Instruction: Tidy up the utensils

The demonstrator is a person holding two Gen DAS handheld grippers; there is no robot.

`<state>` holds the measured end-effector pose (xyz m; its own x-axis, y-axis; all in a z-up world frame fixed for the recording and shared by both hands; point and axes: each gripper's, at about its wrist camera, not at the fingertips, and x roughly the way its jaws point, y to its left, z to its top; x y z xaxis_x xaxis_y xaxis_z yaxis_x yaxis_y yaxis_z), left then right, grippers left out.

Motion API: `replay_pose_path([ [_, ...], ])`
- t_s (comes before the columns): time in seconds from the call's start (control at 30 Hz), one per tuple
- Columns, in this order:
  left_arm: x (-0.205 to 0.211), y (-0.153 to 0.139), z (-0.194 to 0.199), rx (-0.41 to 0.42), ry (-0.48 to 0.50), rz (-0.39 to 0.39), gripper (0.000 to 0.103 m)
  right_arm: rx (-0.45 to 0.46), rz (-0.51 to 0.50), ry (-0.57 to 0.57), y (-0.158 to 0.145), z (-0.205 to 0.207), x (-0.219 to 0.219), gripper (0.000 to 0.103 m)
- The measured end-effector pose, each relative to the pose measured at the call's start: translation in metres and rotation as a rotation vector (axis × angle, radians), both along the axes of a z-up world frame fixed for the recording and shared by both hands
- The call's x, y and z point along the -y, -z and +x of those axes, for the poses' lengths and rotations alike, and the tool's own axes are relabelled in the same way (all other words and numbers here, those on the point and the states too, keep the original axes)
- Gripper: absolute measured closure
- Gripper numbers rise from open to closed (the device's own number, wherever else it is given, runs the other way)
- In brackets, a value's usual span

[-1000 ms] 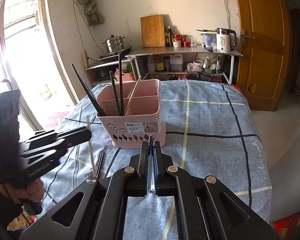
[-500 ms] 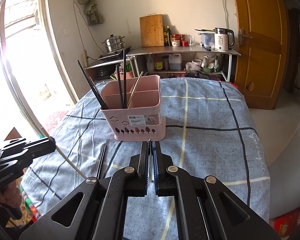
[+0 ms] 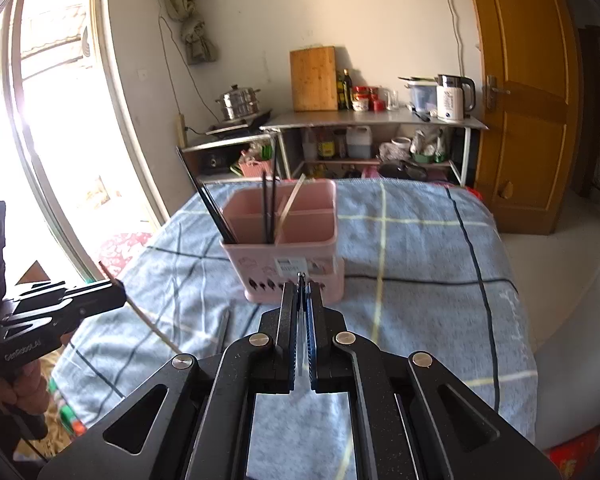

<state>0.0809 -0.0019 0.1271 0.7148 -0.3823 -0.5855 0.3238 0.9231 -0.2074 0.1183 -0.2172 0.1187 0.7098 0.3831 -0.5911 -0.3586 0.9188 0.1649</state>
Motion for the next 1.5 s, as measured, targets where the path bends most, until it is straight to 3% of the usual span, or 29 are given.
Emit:
replay_pose_path([
  [0.4, -0.015, -0.069, 0.043, 0.128, -0.057, -0.010, 0.098, 0.120, 0.048, -0.066, -0.049, 0.024, -0.037, 0.099],
  [0.67, -0.024, -0.087, 0.085, 0.165, -0.095, 0.005, 0.098, 0.172, 0.073, -0.076, -0.066, 0.051, -0.059, 0.099],
  [0.93, -0.022, -0.071, 0.113, 0.164, -0.106, 0.021, 0.098, 0.194, 0.055, -0.063, -0.061, 0.074, -0.071, 0.099],
  [1.5, -0.011, -0.003, 0.137, 0.021, -0.069, 0.046, 0.098, 0.080, -0.007, -0.069, -0.014, 0.093, -0.077, 0.098],
])
